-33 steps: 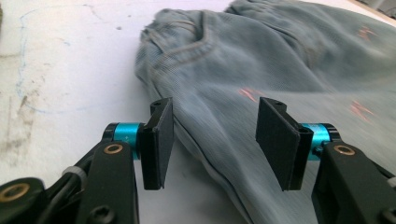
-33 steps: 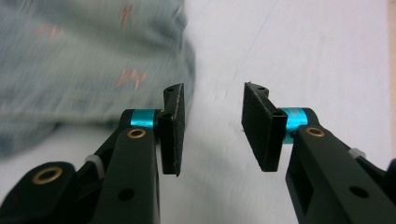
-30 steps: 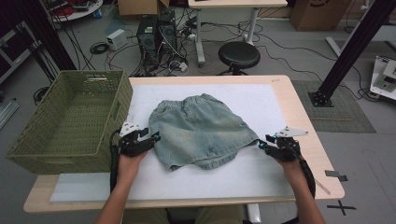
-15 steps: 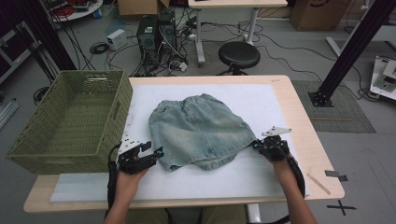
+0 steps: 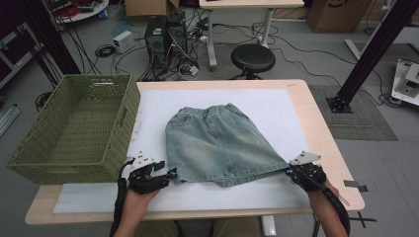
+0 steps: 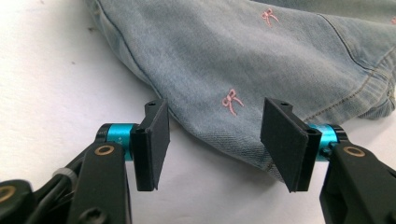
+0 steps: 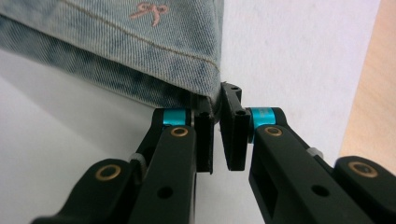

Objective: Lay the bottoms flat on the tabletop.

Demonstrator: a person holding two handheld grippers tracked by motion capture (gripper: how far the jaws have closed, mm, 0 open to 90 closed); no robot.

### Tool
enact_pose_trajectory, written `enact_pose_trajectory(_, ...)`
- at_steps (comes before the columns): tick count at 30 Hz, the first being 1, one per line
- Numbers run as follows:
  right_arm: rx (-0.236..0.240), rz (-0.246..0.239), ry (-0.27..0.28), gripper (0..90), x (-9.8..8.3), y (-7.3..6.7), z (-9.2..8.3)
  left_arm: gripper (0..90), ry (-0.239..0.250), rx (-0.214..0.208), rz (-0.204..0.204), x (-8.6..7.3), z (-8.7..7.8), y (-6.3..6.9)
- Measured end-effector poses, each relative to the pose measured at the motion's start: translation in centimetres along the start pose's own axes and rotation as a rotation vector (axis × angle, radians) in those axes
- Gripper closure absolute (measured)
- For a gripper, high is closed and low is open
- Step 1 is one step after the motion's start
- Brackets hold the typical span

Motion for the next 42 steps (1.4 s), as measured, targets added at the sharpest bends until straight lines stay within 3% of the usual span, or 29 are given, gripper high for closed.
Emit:
enact_pose_trajectory(3,0.002,-0.013,0.004,83.6,-0.1,-0.1,0.1,41.7,-0.029,-0.076,0.003,-0.2,0.4,0.6)
enact_pose_trajectory(4,0.019,-0.004,0.021,78.7,0.0,0.0,0.1,41.8,-0.051,-0.087,0.017,-0.3,0.6,0.8)
enact_pose_trajectory(5,0.019,-0.004,0.021,78.7,0.0,0.0,0.1,41.9,-0.051,-0.087,0.017,-0.3,0.6,0.8)
enact_pose_trajectory(6,0.069,0.03,0.077,68.6,0.1,0.1,-0.3,42.2,-0.115,-0.05,0.058,-0.8,1.2,0.9)
enact_pose_trajectory(9,0.113,0.087,0.151,62.9,0.1,0.5,-0.9,49.4,-0.123,-0.018,0.081,-0.7,1.2,1.1)
enact_pose_trajectory(10,0.118,0.096,0.175,62.1,0.1,0.6,-1.0,59.2,-0.123,-0.018,0.081,-0.7,1.2,1.1)
enact_pose_trajectory(11,0.126,0.108,0.19,61.8,0.2,0.7,-1.2,72.3,-0.122,0.008,0.129,-0.7,1.2,1.3)
enact_pose_trajectory(14,0.127,0.108,0.224,61.8,0.4,0.7,-1.6,88.2,-0.105,0.015,0.163,-0.5,0.7,1.3)
enact_pose_trajectory(20,0.11,0.105,0.228,62.1,0.3,0.7,-1.6,88.6,-0.025,-0.021,0.103,-0.1,-1.3,0.0)
enact_pose_trajectory(24,0.104,0.11,0.226,62.4,0.2,0.8,-1.4,88.6,0.06,-0.037,0.052,0.5,-2.9,-1.0)
enact_pose_trajectory(26,0.103,0.109,0.235,62.4,0.4,0.5,-1.3,88.5,0.12,-0.016,0.032,0.9,-3.8,-1.6)
enact_pose_trajectory(28,0.106,0.101,0.238,61.7,0.7,0.1,-0.9,88.4,0.143,0.01,0.027,1.1,-4.2,-2.1)
enact_pose_trajectory(32,0.123,0.103,0.22,57.5,1.7,-0.5,0.3,86.9,0.129,0.01,0.021,1.0,-4.0,-2.3)
enact_pose_trajectory(33,0.126,0.106,0.216,55.9,2.0,-0.6,0.6,83.8,0.121,0.03,0.021,0.9,-3.9,-2.4)
enact_pose_trajectory(35,0.124,0.113,0.188,53.5,2.5,-0.7,1.5,66.0,0.118,0.038,0.01,0.9,-3.8,-2.5)
enact_pose_trajectory(36,0.121,0.11,0.178,53.4,2.7,-0.7,1.8,59.8,0.101,0.034,-0.012,0.8,-3.4,-2.6)
enact_pose_trajectory(39,0.112,0.116,0.13,53.7,3.2,-0.7,3.2,51.7,0.036,0.037,-0.009,0.5,-2.4,-2.4)
enact_pose_trajectory(42,0.14,0.134,0.115,62.0,3.3,-0.8,4.0,49.5,-0.029,0.04,-0.008,0.0,-1.3,-2.1)
Point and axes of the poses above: each handheld gripper's, and its own axes: z roughly forward along the jaws, x roughly out of its top, y roughly to its right, the point moved 5 cm from there along z, roughly forward along the jaws, and after that the axes turned 1 degree about -x, right-handed, at the moved point
